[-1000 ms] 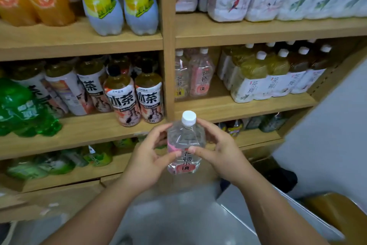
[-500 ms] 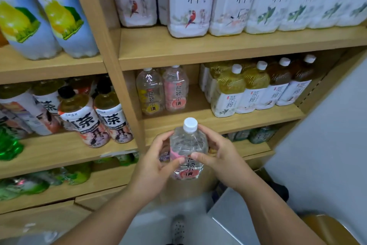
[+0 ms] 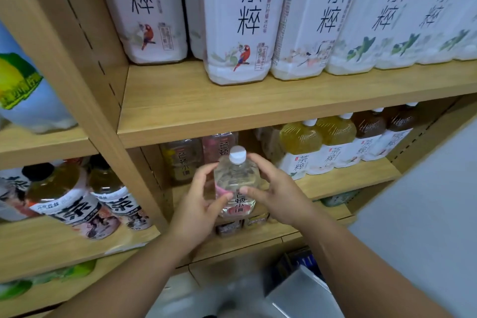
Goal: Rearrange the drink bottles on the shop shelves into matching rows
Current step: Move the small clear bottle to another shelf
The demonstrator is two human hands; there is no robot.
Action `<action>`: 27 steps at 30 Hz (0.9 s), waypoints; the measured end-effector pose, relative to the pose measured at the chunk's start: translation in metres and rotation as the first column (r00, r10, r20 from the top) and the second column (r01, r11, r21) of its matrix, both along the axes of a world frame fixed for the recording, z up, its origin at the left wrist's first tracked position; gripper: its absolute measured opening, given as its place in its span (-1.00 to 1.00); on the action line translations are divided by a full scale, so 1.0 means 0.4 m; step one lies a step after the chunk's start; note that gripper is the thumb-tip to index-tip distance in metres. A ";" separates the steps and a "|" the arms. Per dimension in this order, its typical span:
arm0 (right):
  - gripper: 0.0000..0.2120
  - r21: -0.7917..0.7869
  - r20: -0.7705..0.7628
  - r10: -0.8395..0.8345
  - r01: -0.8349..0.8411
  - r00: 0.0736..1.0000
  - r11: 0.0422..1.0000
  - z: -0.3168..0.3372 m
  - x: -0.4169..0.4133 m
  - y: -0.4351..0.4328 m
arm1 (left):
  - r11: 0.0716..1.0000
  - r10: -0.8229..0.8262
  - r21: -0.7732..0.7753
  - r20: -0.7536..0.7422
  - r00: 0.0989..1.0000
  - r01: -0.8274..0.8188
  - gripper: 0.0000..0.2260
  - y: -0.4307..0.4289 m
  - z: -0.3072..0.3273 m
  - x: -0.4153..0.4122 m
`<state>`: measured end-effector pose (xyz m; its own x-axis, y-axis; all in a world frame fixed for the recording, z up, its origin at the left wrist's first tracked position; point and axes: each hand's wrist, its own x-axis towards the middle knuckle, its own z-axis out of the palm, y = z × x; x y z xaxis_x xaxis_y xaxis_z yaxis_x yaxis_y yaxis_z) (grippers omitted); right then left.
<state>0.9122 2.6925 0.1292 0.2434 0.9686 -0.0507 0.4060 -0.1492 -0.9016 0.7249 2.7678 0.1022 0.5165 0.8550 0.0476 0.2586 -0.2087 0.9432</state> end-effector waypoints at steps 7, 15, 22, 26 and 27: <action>-0.36 0.055 -0.006 -0.083 0.084 0.996 0.995 -0.052 0.001 0.057 | 0.993 0.110 0.051 -0.099 0.989 -0.105 -0.46 0.064 -0.020 0.017; -0.17 0.051 -0.057 -0.109 0.112 0.992 0.992 -0.091 0.026 0.113 | 0.991 0.113 0.092 -0.192 0.975 -0.097 -0.39 0.105 -0.010 0.037; -0.18 0.044 -0.052 -0.104 0.106 0.993 0.993 -0.100 0.022 0.108 | 0.988 0.139 0.085 -0.176 0.974 -0.126 -0.38 0.098 -0.020 0.040; -0.17 0.053 -0.024 -0.094 0.095 0.995 0.994 -0.108 0.025 0.112 | 0.987 0.150 0.093 -0.202 0.968 -0.134 -0.39 0.097 -0.018 0.043; -0.17 0.056 -0.007 -0.094 0.095 0.996 0.994 -0.112 0.026 0.113 | 0.985 0.154 0.106 -0.210 0.966 -0.134 -0.40 0.099 -0.018 0.043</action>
